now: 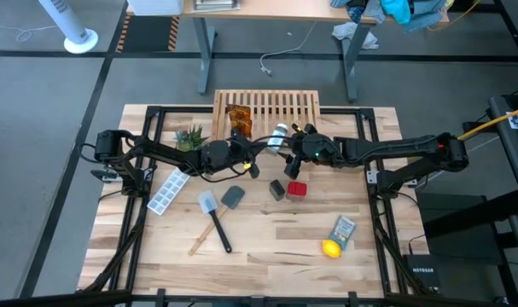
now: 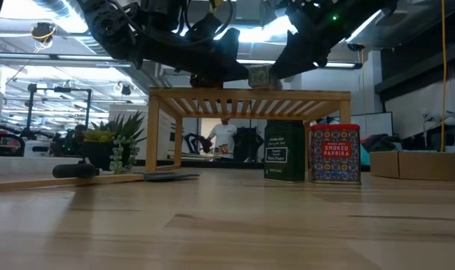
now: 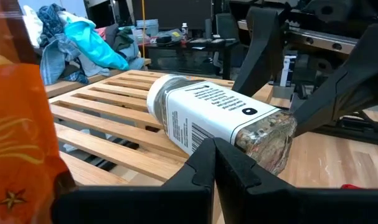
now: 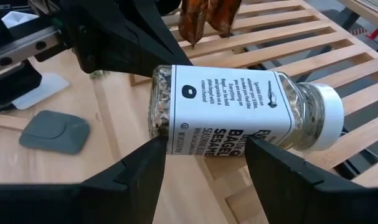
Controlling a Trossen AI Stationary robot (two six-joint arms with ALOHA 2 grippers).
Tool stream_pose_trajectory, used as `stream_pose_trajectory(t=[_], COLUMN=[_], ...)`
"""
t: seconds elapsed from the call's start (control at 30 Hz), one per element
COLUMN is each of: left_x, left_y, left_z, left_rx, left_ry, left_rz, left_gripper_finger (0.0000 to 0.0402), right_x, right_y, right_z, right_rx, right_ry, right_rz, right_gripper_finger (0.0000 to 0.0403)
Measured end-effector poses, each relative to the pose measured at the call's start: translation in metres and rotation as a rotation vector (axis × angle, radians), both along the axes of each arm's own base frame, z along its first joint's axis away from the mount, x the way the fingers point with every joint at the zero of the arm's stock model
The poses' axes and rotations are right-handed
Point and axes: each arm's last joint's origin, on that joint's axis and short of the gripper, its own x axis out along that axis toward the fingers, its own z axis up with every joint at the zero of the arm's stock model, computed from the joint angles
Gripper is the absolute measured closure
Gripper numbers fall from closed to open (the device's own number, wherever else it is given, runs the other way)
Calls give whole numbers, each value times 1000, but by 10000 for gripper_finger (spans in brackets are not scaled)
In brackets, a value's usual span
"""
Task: Shelf spices
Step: Put the white seasoning bottle on the shelf, then put the red seasoning can on the shelf
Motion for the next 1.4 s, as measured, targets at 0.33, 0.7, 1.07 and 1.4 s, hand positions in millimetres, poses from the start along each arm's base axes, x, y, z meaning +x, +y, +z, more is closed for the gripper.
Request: stream_pose_trajectory(t=[0.33,0.7,1.07,1.4], left_x=[0,3,3,3], left_y=[0,-1,-2,-18], left_z=[0,0,6,6], left_rx=[-1,-13,-16,57], left_ry=[-2,4,-37,24], left_rz=[-2,-28,-29,-69], left_gripper_finger=[401,401,401,401], right_x=[0,8,8,5], right_y=[0,0,-4,-3], right_z=[0,17,16,10], right_rx=[-9,-23,-94,-77], right_ry=[-3,-172,-160,-91], right_rz=[-12,5,-33,-8], right_gripper_finger=[178,178,178,178])
